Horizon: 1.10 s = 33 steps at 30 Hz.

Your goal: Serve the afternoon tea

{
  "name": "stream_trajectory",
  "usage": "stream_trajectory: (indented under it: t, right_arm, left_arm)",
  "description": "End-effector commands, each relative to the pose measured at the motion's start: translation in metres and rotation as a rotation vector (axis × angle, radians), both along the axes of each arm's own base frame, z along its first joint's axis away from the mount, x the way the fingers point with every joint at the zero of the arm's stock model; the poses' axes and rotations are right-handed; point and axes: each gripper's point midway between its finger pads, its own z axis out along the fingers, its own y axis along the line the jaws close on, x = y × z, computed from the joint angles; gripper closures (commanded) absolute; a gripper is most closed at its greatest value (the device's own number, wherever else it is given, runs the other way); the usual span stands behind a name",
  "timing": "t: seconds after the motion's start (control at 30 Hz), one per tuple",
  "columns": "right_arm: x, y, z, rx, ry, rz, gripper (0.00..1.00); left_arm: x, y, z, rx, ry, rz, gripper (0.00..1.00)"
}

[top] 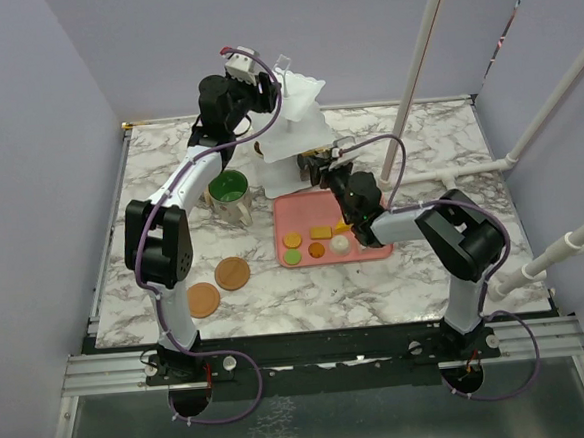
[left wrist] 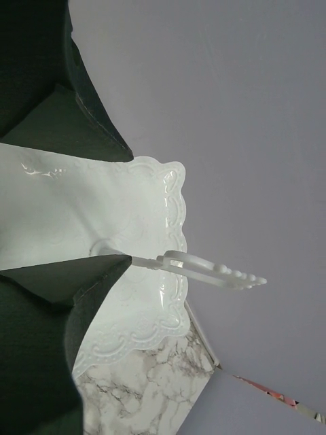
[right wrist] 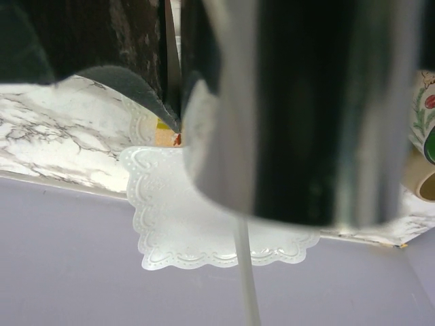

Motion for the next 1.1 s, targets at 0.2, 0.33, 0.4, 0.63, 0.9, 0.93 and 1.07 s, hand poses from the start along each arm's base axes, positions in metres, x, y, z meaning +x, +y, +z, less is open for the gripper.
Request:
stream_trajectory:
  t: [0.2,0.33,0.4,0.63,0.9,0.93,1.07]
  right_arm:
    - [-0.047,-0.035,0.014,0.015,0.037,-0.013,0.47]
    - [-0.067,-0.052,0.010,-0.008,0.078,-0.022,0.47]
    - [-0.075,-0.062,0.008,-0.026,0.104,-0.042,0.46]
    - [-0.099,-0.085,0.003,-0.038,0.194,-0.082,0.46]
    - [-0.109,-0.091,0.010,-0.014,0.258,-0.093,0.45]
    - [-0.110,-0.091,0.011,-0.012,0.269,-0.092,0.45]
    - [-0.115,-0.093,0.013,-0.004,0.303,-0.094,0.45]
  left_arm:
    - [-0.012,-0.002,0.028,-0.013,-0.038,-0.050,0.42]
    - [-0.016,-0.012,0.012,-0.002,0.014,-0.112,0.41]
    - [-0.018,-0.016,0.008,0.003,0.022,-0.141,0.41]
    - [-0.011,-0.024,0.000,0.016,0.033,-0.174,0.41]
    - [-0.002,-0.038,-0.003,0.026,-0.001,-0.258,0.42]
    - [-0.001,-0.041,0.000,0.024,-0.013,-0.274,0.43]
    - [0.012,-0.044,0.011,0.005,-0.045,-0.272,0.47]
